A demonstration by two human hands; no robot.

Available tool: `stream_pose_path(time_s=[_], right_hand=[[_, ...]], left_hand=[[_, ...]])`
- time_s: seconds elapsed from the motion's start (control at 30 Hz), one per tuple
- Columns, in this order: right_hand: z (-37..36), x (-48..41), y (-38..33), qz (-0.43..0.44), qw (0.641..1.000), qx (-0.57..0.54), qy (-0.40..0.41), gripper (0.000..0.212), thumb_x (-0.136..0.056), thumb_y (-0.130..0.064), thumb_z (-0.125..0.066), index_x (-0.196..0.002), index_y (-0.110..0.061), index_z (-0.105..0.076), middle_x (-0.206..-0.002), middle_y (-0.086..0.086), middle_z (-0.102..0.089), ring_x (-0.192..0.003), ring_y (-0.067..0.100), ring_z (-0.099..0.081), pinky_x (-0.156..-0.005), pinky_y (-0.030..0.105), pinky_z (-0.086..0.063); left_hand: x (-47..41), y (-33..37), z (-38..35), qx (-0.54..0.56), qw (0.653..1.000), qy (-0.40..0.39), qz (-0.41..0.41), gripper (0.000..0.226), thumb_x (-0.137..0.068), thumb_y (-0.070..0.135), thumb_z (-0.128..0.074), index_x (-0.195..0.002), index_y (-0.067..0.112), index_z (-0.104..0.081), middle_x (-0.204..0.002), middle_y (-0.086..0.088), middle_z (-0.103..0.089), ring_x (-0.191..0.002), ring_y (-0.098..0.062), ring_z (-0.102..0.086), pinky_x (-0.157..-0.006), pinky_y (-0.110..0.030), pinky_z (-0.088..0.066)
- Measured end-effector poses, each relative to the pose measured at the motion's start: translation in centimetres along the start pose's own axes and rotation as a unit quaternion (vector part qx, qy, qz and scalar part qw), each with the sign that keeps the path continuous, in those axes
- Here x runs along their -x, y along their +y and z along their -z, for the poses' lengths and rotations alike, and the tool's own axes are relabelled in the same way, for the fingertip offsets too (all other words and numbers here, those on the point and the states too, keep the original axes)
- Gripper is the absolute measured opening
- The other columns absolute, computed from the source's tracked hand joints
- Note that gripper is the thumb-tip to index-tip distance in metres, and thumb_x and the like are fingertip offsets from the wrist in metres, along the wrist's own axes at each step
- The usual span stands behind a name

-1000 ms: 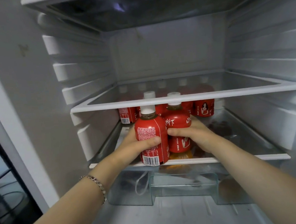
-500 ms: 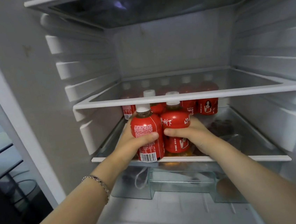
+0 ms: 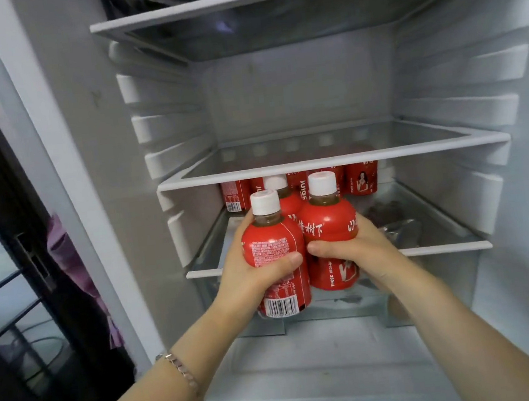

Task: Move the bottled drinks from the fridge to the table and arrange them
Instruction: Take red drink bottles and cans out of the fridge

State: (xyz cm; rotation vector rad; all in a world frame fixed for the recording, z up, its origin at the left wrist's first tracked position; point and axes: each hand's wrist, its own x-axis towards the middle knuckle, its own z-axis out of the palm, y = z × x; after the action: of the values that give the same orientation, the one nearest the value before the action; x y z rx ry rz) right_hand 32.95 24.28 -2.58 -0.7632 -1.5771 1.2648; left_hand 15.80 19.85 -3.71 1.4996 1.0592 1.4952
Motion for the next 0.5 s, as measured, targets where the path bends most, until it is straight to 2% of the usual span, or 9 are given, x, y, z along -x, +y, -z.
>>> stream_pose_path(time_s=[0.07, 0.13, 0.2, 0.27, 0.37, 0.5], right_hand=[[-1.0, 1.3, -0.4, 0.007, 1.000, -0.007, 0.015, 0.060, -0.050, -0.023, -0.078, -0.105, -0.031, -0.058, -0.101, -0.004, -0.070, -0.092, 0.011, -0.068, -0.079, 0.029, -0.053], [-1.9, 2.6, -0.5, 0.010, 1.000, -0.014, 0.024, 0.059, -0.047, -0.022, -0.079, -0.102, -0.031, -0.059, -0.097, -0.005, -0.072, -0.087, 0.009, -0.069, -0.075, 0.026, -0.053], [-2.6, 3.7, -0.6, 0.008, 0.999, -0.016, 0.028, 0.061, -0.046, -0.017, -0.087, -0.100, -0.029, -0.061, -0.093, -0.005, -0.073, -0.086, 0.010, -0.070, -0.075, 0.028, -0.055], [-3.1, 4.9, -0.7, 0.003, 0.999, -0.019, 0.037, 0.060, -0.046, -0.013, -0.088, -0.099, -0.028, -0.063, -0.092, -0.005, -0.074, -0.088, 0.013, -0.070, -0.078, 0.031, -0.055], [-4.4, 6.7, -0.9, -0.003, 0.998, -0.026, 0.049, 0.055, -0.045, -0.019, -0.078, -0.097, -0.028, -0.062, -0.087, -0.009, -0.073, -0.082, 0.008, -0.070, -0.075, 0.027, -0.054], [-6.1, 8.6, -0.7, -0.024, 0.999, -0.025, 0.028, 0.056, -0.043, -0.025, -0.080, -0.095, -0.031, -0.061, -0.086, -0.011, -0.073, -0.081, 0.007, -0.070, -0.072, 0.025, -0.052]], left_hand=[[1.0, 0.5, 0.4, 0.006, 1.000, -0.007, -0.012, 0.098, -0.042, 0.033, -0.084, -0.131, 0.014, -0.045, -0.107, -0.004, -0.068, -0.096, -0.020, -0.068, -0.077, -0.033, -0.057], [2.3, 0.9, 0.8, 0.017, 1.000, -0.016, -0.020, 0.084, -0.046, 0.028, -0.079, -0.124, 0.016, -0.050, -0.100, 0.000, -0.071, -0.091, -0.017, -0.069, -0.073, -0.028, -0.056], [3.4, 1.3, 1.2, 0.029, 0.999, -0.024, -0.022, 0.073, -0.048, 0.026, -0.078, -0.117, 0.021, -0.053, -0.096, 0.002, -0.072, -0.089, -0.016, -0.070, -0.072, -0.028, -0.056], [4.4, 1.6, 1.5, 0.035, 0.999, -0.036, -0.009, 0.071, -0.049, 0.026, -0.078, -0.116, 0.022, -0.054, -0.097, 0.000, -0.072, -0.091, -0.020, -0.070, -0.074, -0.032, -0.057], [6.2, 2.1, 2.4, 0.038, 0.998, -0.042, 0.018, 0.077, -0.047, 0.029, -0.079, -0.119, 0.017, -0.054, -0.096, -0.001, -0.072, -0.090, -0.021, -0.070, -0.074, -0.032, -0.057], [9.1, 2.5, 3.2, 0.021, 0.999, -0.018, 0.044, 0.073, -0.044, 0.032, -0.079, -0.113, 0.025, -0.055, -0.094, 0.003, -0.073, -0.090, -0.018, -0.070, -0.075, -0.032, -0.057]])
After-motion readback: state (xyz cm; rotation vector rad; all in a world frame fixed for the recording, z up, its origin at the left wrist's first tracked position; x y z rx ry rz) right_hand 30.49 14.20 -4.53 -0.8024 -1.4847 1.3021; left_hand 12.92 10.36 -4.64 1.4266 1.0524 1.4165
